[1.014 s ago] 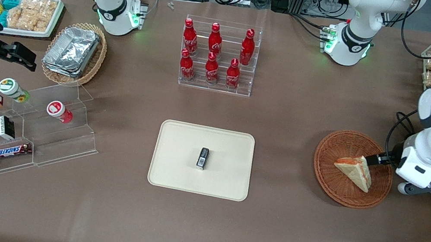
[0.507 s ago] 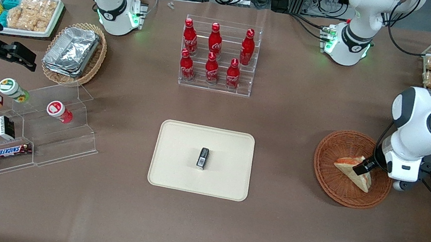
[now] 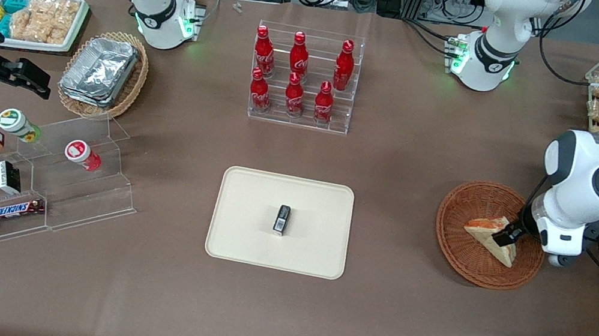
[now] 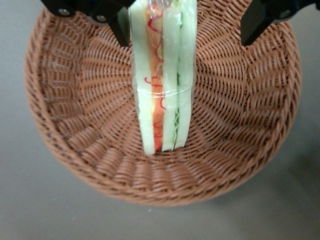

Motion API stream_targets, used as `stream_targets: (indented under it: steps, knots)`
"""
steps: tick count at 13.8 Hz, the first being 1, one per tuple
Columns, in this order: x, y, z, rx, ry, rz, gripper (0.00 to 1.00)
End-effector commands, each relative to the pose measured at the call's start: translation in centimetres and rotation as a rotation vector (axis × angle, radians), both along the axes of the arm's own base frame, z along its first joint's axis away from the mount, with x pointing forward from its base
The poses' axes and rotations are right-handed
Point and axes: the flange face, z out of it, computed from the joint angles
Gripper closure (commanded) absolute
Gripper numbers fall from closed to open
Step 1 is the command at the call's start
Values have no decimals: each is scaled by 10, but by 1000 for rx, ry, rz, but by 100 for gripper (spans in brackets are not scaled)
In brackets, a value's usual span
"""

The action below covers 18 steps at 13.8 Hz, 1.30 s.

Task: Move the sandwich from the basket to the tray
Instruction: 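Close the left gripper on the sandwich and lift it from the basket, then carry the held sandwich over to the white tray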

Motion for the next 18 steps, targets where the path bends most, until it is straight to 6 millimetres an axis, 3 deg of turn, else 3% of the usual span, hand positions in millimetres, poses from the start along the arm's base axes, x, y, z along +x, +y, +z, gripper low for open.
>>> stream_targets:
  steps: [1,2,3,4,5,6,9,11,14,18]
  knots:
    - [-2,-1,-29,-2,-1,81,0]
    - [-1,-4,-37,-6,-9,101,6]
    - [0,-7,-40,-9,-13,109,24]
    - [4,-7,-37,-9,-22,134,52]
    - [8,-7,-34,-10,-33,164,87]
    - [13,-9,-31,-11,-41,174,100]
    - [25,-15,-13,-6,-54,145,100]
    - [42,-30,12,22,-5,108,100]
    - [67,-54,79,60,99,49,100]
    - [84,-131,184,60,95,-178,100]
